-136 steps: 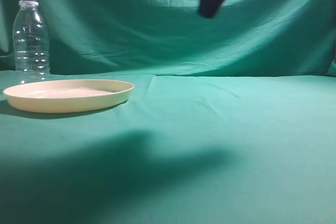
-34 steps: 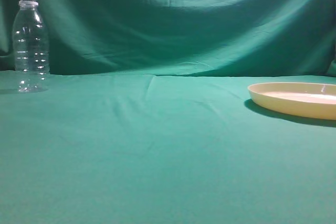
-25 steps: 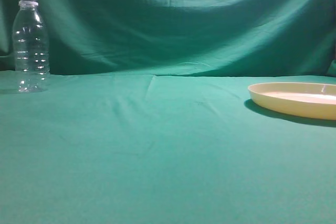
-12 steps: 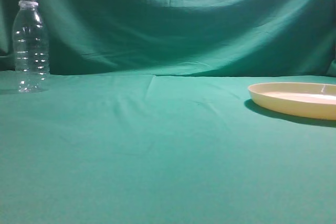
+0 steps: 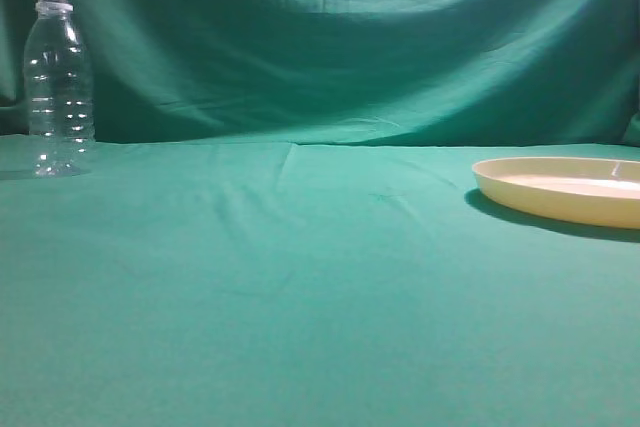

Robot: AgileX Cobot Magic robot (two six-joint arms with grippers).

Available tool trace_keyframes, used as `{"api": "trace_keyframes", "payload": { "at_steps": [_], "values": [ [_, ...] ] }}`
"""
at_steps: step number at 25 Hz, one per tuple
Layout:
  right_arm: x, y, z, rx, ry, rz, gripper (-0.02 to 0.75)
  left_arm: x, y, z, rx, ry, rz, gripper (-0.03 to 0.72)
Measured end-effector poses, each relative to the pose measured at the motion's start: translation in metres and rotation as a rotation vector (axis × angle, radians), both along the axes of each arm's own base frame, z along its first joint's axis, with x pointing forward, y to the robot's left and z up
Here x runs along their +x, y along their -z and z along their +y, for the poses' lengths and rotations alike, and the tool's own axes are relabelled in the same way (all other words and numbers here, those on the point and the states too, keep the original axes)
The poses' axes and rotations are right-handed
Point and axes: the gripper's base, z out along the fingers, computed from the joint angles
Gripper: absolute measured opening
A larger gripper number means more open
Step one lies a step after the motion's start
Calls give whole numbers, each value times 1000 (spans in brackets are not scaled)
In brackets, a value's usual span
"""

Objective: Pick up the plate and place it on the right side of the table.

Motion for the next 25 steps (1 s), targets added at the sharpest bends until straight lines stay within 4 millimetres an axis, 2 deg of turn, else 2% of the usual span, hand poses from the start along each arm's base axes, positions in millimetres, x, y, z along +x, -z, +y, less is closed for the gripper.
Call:
{"api": "trace_keyframes", "payload": {
  "at_steps": [5, 9, 15, 21, 25],
  "values": [
    [-2, 2, -3, -43, 14, -11, 0, 0, 0, 0, 0, 0, 0, 0],
    [0, 19, -3, -53, 20, -101, 0, 0, 0, 0, 0, 0, 0, 0],
    [14, 75, -4, -41, 38, -256, 0, 0, 0, 0, 0, 0, 0, 0],
    [43, 145, -3, -43, 46, -185, 0, 0, 0, 0, 0, 0, 0, 0],
    [50, 179, -4, -42, 52, -161, 0, 0, 0, 0, 0, 0, 0, 0]
  ]
}}
